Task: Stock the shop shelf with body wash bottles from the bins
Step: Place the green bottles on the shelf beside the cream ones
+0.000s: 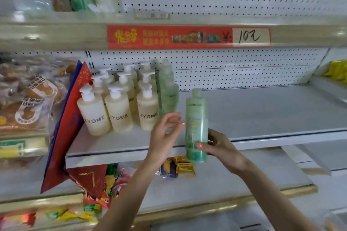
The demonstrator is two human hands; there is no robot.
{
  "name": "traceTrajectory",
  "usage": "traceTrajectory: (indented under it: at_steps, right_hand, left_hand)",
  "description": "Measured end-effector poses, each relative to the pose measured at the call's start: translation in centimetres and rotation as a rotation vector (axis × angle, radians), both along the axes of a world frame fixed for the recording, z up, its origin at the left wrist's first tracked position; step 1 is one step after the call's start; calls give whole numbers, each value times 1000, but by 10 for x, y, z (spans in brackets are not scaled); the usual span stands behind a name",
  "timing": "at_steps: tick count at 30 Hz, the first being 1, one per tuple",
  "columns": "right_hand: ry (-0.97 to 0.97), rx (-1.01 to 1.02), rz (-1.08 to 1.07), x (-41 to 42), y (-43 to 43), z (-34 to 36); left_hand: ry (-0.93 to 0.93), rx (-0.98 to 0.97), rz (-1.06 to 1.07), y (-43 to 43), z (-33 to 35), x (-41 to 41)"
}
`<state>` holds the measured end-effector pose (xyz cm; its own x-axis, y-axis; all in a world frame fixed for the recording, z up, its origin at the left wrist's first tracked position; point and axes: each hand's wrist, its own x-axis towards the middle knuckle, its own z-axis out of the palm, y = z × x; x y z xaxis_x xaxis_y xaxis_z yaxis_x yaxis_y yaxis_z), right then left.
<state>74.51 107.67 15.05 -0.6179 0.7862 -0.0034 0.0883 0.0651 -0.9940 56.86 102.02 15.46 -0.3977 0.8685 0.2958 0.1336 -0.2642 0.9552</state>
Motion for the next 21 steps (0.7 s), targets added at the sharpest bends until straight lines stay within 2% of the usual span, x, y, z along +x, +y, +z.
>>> traceTrajectory:
  at_steps: [3,6,10,15,21]
  right_hand:
    - [15,5,-75,-8,22,-11]
    - [23,23,-145,-16,48,-20]
    - [10,49,-185,-29,79,-25]
    - [-34,69,-189,-46,110,-35]
    - [-160,149,-162,-67,156,-36]
  left_hand:
    - [66,95,389,-2,-10,-23]
    - [147,70,545,2,-20,-47]
    - [302,-65,468,15,-34,-65]
    - [292,-212,372,40,-49,-88]
    - [254,-261,336,55,-59,-101]
